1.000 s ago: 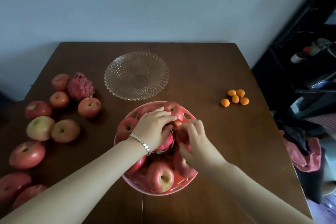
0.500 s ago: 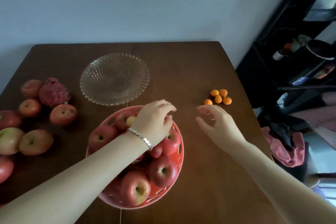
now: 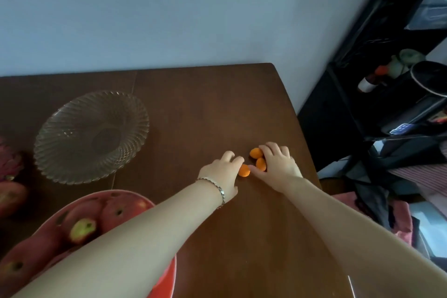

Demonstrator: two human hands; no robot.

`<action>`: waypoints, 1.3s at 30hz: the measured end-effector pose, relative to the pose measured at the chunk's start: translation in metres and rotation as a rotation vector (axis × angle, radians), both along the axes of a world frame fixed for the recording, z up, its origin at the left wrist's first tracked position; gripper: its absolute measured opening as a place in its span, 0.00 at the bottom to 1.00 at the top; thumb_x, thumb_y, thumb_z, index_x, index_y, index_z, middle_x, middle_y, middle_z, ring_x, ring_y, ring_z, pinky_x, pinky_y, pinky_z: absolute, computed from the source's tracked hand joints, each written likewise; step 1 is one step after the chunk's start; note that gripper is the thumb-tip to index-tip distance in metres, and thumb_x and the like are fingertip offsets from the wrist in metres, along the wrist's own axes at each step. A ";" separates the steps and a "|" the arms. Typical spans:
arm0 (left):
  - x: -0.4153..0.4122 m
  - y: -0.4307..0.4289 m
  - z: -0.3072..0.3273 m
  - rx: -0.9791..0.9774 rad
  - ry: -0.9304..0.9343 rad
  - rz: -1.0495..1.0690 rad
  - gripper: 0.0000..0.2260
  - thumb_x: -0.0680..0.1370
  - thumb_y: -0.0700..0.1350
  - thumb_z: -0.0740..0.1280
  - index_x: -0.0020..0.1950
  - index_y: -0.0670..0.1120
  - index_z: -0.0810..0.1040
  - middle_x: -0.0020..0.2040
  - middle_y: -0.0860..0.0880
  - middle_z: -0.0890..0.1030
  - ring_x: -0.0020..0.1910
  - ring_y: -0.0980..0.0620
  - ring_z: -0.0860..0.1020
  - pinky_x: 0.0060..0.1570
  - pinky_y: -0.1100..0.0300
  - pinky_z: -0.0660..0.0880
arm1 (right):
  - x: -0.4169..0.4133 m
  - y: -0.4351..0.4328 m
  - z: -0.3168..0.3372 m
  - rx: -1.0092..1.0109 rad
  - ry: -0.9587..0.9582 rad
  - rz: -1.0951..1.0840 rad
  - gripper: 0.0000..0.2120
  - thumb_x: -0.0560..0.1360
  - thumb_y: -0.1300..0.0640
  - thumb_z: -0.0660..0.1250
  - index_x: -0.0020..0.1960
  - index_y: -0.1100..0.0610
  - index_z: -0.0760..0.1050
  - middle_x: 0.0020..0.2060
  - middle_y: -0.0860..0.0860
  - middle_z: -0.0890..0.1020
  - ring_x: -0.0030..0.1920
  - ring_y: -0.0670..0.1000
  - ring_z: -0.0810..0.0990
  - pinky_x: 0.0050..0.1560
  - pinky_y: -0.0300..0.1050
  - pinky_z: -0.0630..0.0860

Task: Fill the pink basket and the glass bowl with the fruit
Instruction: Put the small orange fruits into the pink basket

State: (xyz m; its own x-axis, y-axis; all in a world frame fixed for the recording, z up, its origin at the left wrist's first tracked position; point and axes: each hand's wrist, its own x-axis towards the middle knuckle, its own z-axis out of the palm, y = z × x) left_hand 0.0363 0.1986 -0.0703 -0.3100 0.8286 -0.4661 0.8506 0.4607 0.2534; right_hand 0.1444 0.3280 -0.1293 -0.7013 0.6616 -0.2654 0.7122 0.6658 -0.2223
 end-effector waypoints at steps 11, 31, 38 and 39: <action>-0.002 0.075 -0.049 -0.032 0.042 -0.225 0.24 0.77 0.44 0.61 0.71 0.50 0.59 0.71 0.47 0.59 0.55 0.41 0.73 0.46 0.51 0.72 | 0.015 0.005 -0.040 0.194 0.332 0.118 0.18 0.59 0.50 0.78 0.44 0.59 0.81 0.43 0.57 0.81 0.38 0.58 0.81 0.22 0.45 0.75; -0.003 -0.121 0.090 0.342 -1.069 0.976 0.11 0.76 0.35 0.54 0.45 0.43 0.74 0.38 0.46 0.77 0.20 0.55 0.68 0.18 0.73 0.57 | 0.019 -0.132 0.126 -1.551 0.552 -0.559 0.15 0.78 0.49 0.53 0.45 0.59 0.71 0.38 0.56 0.78 0.33 0.51 0.75 0.22 0.36 0.62; -0.003 -0.281 0.095 0.552 -0.169 0.530 0.14 0.74 0.50 0.69 0.54 0.59 0.68 0.52 0.59 0.79 0.52 0.59 0.78 0.53 0.60 0.75 | 0.006 -0.230 0.143 -0.980 0.422 -0.204 0.11 0.73 0.45 0.67 0.45 0.53 0.75 0.29 0.46 0.73 0.23 0.40 0.69 0.22 0.35 0.66; -0.004 -0.297 0.088 0.572 -0.129 0.515 0.13 0.72 0.52 0.71 0.52 0.57 0.70 0.51 0.58 0.80 0.51 0.57 0.79 0.50 0.61 0.75 | 0.005 -0.241 0.141 -0.900 0.423 -0.176 0.10 0.71 0.46 0.70 0.45 0.52 0.75 0.29 0.44 0.73 0.24 0.40 0.70 0.24 0.33 0.67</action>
